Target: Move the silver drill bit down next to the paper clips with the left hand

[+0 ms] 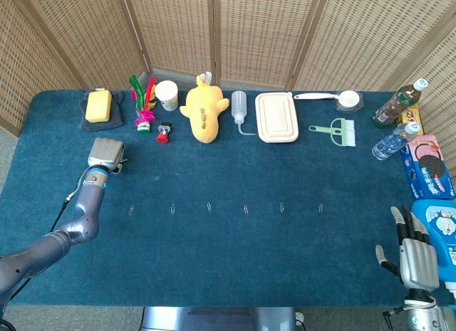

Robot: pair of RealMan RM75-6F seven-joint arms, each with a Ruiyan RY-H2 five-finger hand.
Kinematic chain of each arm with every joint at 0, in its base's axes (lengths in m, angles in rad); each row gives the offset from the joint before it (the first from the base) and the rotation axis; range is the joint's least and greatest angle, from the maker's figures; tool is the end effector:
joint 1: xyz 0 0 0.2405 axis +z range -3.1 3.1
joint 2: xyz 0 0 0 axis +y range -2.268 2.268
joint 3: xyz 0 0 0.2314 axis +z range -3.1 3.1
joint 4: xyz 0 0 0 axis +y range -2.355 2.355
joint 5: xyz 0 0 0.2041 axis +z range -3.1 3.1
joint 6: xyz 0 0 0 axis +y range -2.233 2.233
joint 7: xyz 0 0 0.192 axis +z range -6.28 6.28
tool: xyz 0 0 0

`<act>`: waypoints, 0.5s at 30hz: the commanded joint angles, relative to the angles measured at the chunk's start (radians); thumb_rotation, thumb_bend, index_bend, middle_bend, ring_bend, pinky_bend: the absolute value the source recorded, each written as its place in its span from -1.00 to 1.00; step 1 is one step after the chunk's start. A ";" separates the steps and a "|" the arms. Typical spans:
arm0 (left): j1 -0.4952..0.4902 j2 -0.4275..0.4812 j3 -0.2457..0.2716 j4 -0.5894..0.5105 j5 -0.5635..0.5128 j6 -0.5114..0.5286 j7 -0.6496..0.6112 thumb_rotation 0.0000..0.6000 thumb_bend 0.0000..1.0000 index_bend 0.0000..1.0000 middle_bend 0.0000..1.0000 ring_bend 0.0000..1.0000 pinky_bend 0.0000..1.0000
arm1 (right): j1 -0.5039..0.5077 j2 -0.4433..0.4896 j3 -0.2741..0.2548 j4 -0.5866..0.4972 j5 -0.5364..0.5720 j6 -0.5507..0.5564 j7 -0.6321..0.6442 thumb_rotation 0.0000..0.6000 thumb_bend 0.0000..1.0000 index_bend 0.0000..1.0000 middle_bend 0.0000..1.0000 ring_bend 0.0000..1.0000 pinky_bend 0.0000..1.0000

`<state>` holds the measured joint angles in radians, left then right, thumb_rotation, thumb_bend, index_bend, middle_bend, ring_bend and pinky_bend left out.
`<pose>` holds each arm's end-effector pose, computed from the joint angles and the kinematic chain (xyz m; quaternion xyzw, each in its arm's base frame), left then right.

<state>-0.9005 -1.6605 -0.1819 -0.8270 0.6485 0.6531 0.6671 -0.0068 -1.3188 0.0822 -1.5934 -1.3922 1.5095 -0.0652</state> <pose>-0.2421 0.4750 0.0093 -0.7144 -0.3498 -0.1330 0.5913 -0.3037 -0.2037 0.1114 0.5093 -0.4595 0.3864 0.6166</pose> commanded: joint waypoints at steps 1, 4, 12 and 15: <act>-0.005 0.002 0.004 -0.001 -0.022 -0.003 0.020 1.00 0.24 0.05 1.00 0.98 0.72 | 0.000 0.000 0.001 0.001 -0.001 0.000 0.001 1.00 -0.22 -0.98 -0.98 -1.00 -0.77; -0.010 0.005 0.005 -0.006 -0.040 -0.003 0.034 1.00 0.28 0.05 1.00 0.98 0.72 | 0.000 -0.002 0.001 0.003 -0.002 0.000 0.004 1.00 -0.22 -0.98 -0.98 -1.00 -0.77; -0.014 0.028 0.011 -0.048 -0.043 0.015 0.039 1.00 0.35 0.16 1.00 0.99 0.72 | -0.001 -0.004 0.002 0.008 -0.007 0.004 0.010 1.00 -0.22 -0.98 -0.96 -1.00 -0.77; -0.012 0.047 0.012 -0.085 -0.024 0.031 0.029 1.00 0.36 0.20 1.00 0.99 0.72 | 0.000 -0.005 0.002 0.009 -0.010 0.004 0.012 1.00 -0.22 -0.98 -0.96 -1.00 -0.77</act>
<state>-0.9140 -1.6251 -0.1706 -0.8923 0.6128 0.6741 0.7032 -0.0069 -1.3241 0.0842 -1.5845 -1.4022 1.5135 -0.0533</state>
